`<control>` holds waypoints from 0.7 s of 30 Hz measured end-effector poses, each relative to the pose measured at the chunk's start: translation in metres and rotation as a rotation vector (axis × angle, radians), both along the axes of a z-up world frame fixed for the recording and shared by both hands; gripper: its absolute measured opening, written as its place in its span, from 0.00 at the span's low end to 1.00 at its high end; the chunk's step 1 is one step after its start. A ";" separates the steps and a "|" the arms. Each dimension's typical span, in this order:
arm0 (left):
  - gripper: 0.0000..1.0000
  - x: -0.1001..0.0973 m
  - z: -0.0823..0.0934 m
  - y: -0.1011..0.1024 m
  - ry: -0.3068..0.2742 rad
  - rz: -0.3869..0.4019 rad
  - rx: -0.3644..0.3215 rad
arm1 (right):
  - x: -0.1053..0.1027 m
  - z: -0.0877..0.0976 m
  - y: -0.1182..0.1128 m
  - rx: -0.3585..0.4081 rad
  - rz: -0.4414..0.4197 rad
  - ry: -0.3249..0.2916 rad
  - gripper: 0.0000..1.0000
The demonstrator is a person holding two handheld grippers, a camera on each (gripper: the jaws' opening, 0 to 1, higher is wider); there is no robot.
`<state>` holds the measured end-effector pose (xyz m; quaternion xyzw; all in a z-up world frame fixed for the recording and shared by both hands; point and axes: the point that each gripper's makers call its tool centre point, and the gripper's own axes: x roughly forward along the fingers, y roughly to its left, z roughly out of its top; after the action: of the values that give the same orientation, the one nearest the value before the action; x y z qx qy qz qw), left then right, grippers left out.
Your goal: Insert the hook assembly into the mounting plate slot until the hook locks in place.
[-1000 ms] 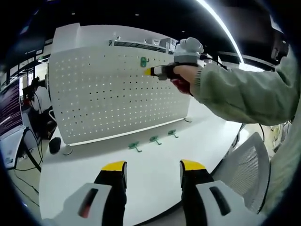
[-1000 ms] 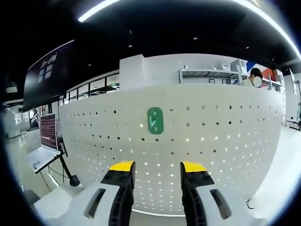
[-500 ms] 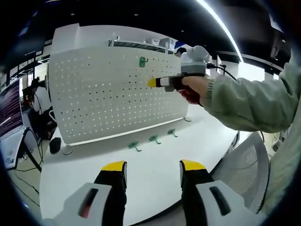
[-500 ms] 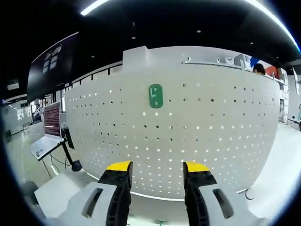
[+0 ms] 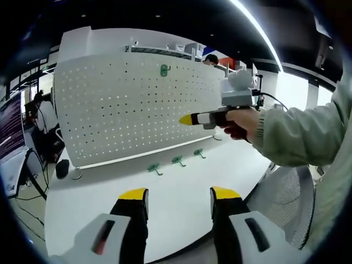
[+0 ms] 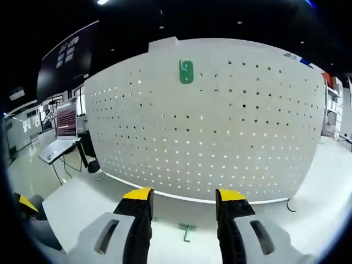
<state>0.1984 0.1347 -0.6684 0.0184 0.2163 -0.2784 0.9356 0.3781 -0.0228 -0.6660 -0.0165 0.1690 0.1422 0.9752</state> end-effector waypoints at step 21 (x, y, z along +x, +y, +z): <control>0.46 -0.002 -0.002 -0.003 0.002 -0.010 0.003 | -0.063 -0.038 -0.001 -0.024 0.088 0.120 0.51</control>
<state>0.1968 0.1315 -0.6703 0.0204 0.2174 -0.2827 0.9340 0.3155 -0.0234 -0.7043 -0.0271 0.2282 0.1837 0.9557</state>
